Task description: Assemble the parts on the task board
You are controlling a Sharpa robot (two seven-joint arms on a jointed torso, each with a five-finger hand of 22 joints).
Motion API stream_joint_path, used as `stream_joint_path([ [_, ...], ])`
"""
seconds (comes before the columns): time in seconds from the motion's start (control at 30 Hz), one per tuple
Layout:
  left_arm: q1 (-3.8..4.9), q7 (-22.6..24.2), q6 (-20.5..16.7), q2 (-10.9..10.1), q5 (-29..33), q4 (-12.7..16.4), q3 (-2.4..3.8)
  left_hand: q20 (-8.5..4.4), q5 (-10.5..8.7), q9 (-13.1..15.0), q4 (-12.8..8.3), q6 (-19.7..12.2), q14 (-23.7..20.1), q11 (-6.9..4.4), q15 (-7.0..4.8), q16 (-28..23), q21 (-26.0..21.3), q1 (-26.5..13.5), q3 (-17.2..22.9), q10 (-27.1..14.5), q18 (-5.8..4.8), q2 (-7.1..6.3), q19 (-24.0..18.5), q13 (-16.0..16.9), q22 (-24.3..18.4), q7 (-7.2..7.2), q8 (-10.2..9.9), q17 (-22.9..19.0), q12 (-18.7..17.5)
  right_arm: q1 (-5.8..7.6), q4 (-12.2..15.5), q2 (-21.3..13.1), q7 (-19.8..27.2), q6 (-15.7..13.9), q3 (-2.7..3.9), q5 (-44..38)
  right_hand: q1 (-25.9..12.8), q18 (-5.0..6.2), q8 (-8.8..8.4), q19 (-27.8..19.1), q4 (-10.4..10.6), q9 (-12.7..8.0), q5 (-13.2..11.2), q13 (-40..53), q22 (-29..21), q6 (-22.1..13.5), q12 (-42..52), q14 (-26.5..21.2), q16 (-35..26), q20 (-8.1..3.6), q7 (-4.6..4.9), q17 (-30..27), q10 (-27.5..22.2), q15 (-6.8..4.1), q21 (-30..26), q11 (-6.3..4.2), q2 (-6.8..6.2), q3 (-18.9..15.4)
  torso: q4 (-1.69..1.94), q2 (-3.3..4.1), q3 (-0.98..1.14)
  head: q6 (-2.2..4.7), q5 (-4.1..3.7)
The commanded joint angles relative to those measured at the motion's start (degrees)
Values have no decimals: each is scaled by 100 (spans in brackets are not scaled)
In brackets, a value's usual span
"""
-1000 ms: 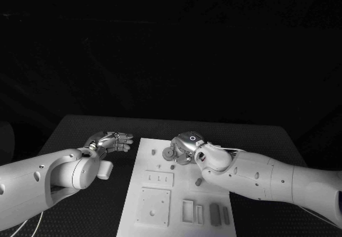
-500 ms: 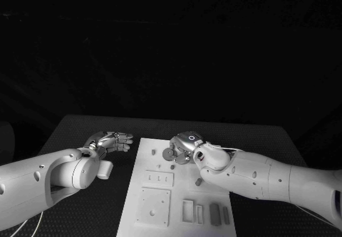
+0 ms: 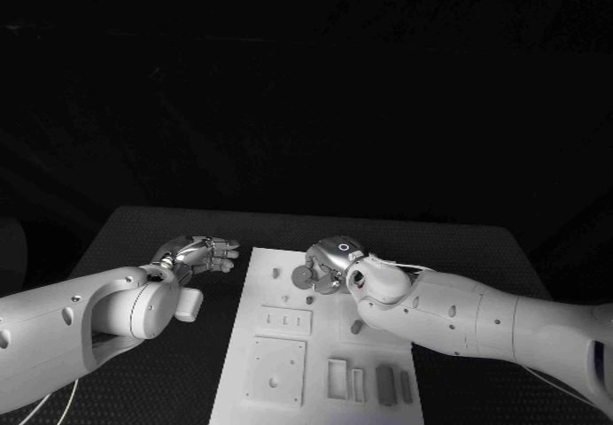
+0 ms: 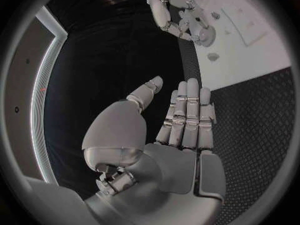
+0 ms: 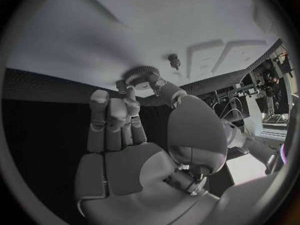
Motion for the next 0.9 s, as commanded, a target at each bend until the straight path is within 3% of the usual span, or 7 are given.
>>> stream_joint_path([
  [0.03, 6, 40, 81, 10, 3, 5, 5, 6, -5, 8, 4, -26, -30, 3, -6, 21, 38, -38, 3, -30, 1, -11, -31, 10, 93, 7, -32, -8, -33, -5, 37, -30, 130, -111, 0, 124, -29, 214, 13, -4, 16, 1, -24, -8, -8, -148, -22, -2, -32, -38, 148, -5, -32, 39, -15, 13, 19, 39, -10, 0, 2, -6, 12],
  [0.23, 6, 68, 112, 11, 3, -10, 5, 6, -5, 9, 5, -26, -31, 2, -6, 21, 38, -38, 4, -30, 1, -10, -31, 11, 93, 8, -33, -8, -33, -4, 64, -222, 1090, -771, 11, 1455, -202, 213, -3, -7, 62, -10, -22, -9, -2, -178, -15, -6, -29, -22, 161, -1, -38, 44, -4, 25, 9, -95, -9, 0, 2, -1, 3],
  [0.33, 6, 78, 131, 5, 3, -36, 5, 9, -4, 14, 6, -24, -50, 1, 0, 8, 35, -40, 6, -27, 0, -5, -36, 16, 91, 14, -35, -18, -33, 0, 130, -385, 1597, -941, 86, 2068, -290, 214, -53, -11, 54, -41, 60, -6, -1, -269, -4, -12, -30, -28, 192, 3, -68, 66, 1, 52, 35, -285, -16, -3, 9, 2, 10],
  [0.4, 7, 78, 143, -1, 3, -47, 6, 11, -4, 17, 6, -21, -59, 0, 3, 1, 33, -40, 8, -24, 0, -2, -38, 19, 90, 14, -34, -23, -32, 10, 175, -506, 1960, -847, 149, 2460, -318, 214, -61, -24, 66, -49, 258, -4, -5, -290, 4, -25, -37, -37, 203, 4, -100, 80, -7, 63, 67, -415, -25, -4, 17, 12, 11],
  [0.53, 7, 85, 165, -6, 0, -74, 7, 16, -5, 25, 6, -7, -72, -8, 9, -10, 31, -41, 9, -8, 0, 5, -43, 28, 89, 12, -29, -32, -25, 106, 233, -730, 2523, -605, 194, 3592, -272, 214, -58, -98, 21, -50, 557, -8, -17, -312, 0, -101, -71, -42, 208, 7, -186, 83, -48, 67, 183, -632, -41, -3, 26, 32, 3],
  [0.7, 8, 84, 232, -9, -24, -112, 8, 22, -6, 37, 4, 9, -78, -26, 16, -21, 31, -40, 11, 39, 3, 17, -49, 47, 90, 13, -26, -46, -6, 194, 379, -1146, 2873, -121, 303, 4494, -83, 214, -42, -247, -273, -43, 854, -25, -21, -333, -14, -249, -119, 12, 221, 17, -350, 93, -111, 79, 468, -952, -54, -2, 42, 65, -21],
  [0.9, 8, 87, 270, -10, -93, -165, 9, 31, -8, 54, -2, 38, -84, -53, 24, -37, 27, -38, 13, 126, 6, 32, -63, 79, 90, 19, -19, -64, 25, 215, 448, -1540, 3046, 307, 319, 4926, 133, 195, -37, -615, -632, -54, 971, -225, -101, -343, -277, -578, -429, 194, 253, -142, -632, 139, -383, 119, 668, -1072, -97, -3, 80, 77, -47],
])
